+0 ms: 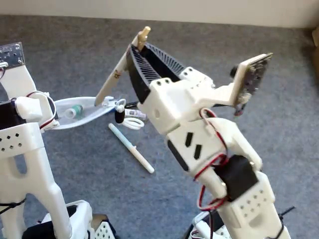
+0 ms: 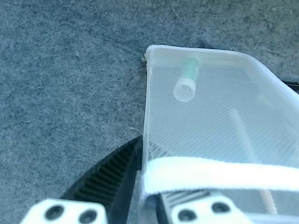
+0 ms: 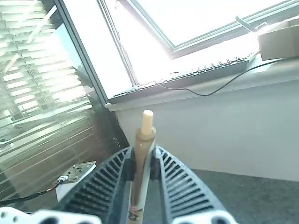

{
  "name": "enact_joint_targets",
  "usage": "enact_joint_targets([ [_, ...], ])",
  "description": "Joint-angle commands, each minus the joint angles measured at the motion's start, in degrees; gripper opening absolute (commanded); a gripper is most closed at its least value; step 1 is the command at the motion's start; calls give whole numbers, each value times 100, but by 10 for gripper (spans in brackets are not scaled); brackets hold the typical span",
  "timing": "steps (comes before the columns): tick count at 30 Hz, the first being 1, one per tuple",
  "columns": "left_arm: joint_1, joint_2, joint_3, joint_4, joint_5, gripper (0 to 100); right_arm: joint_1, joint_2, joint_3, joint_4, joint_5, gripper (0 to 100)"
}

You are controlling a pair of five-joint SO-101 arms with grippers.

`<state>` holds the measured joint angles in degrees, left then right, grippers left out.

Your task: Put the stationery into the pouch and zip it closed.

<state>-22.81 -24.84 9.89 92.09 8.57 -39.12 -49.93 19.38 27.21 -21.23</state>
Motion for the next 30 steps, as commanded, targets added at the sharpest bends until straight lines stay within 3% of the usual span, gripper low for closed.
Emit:
enact_joint_targets([
  [1,-22,92,13,-141,44,6,-259,-119,330,-822,70,5],
  [12,-22,92,22,-141,44,6,-347,-127,1437,-1851,79,5],
  [22,-22,110,40,-193,44,6,-374,-127,3327,-4066,1662,5],
  [30,-22,127,57,-255,44,6,-884,-127,4207,-4848,2365,5],
])
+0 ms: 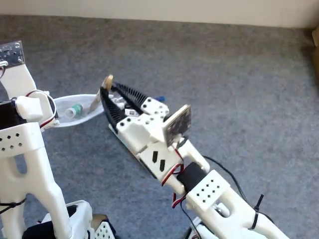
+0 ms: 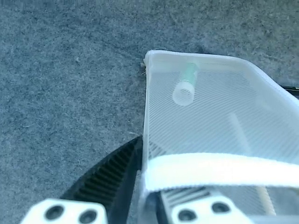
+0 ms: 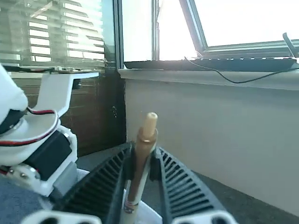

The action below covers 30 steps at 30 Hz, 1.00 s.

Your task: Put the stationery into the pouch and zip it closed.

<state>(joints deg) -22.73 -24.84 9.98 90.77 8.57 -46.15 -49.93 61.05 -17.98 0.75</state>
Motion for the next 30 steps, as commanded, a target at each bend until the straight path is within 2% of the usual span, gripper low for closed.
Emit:
enact_joint_targets([
  [1,-31,127,48,-123,44,6,-251,-127,84,-382,176,5],
  [5,-31,127,48,-123,44,6,-470,-127,119,-400,193,9],
  [18,-31,127,48,-132,44,6,-497,-127,119,-382,167,12],
  [20,-31,127,48,-132,44,6,-497,-127,127,-382,167,43],
  [25,-31,127,48,-132,44,6,-611,-145,347,-382,167,196],
  [30,-31,127,48,-132,44,6,-760,-171,391,-382,167,199],
])
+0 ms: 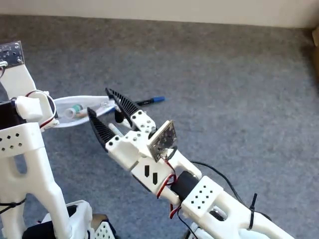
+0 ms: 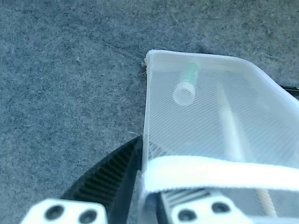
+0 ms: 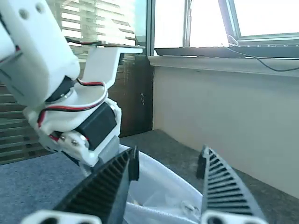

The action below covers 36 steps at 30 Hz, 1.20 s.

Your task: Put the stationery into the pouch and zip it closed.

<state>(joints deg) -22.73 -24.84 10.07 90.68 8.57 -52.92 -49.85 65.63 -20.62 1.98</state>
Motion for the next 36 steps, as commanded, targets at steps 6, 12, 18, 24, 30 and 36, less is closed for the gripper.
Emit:
enact_joint_targets([
  [6,-31,127,40,-123,44,6,-75,-189,-66,-119,62,199],
  [12,-57,127,40,-123,44,6,-75,-224,31,295,53,199],
  [18,-207,84,-22,-123,44,6,-75,-1156,101,1516,70,199],
  [24,-734,75,-163,-114,299,6,171,-2158,48,3116,53,199],
  [30,-1042,75,-295,-79,308,6,787,-2114,40,3802,44,198],
  [36,-1244,57,-303,-114,316,6,848,-1209,40,3811,44,198],
])
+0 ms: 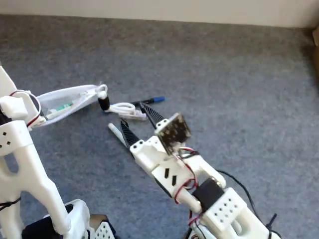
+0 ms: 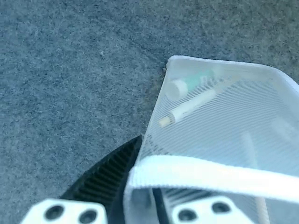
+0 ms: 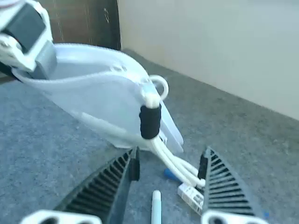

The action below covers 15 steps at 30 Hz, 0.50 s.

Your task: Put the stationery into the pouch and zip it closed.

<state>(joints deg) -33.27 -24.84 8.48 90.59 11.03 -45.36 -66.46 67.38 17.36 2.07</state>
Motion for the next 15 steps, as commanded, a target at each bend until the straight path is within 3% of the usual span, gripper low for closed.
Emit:
enact_joint_targets([
  [1,-189,-4,-136,-105,70,6,92,646,-145,13,35,198],
  [15,-365,-708,409,-554,176,6,66,2193,-479,13,35,198],
])
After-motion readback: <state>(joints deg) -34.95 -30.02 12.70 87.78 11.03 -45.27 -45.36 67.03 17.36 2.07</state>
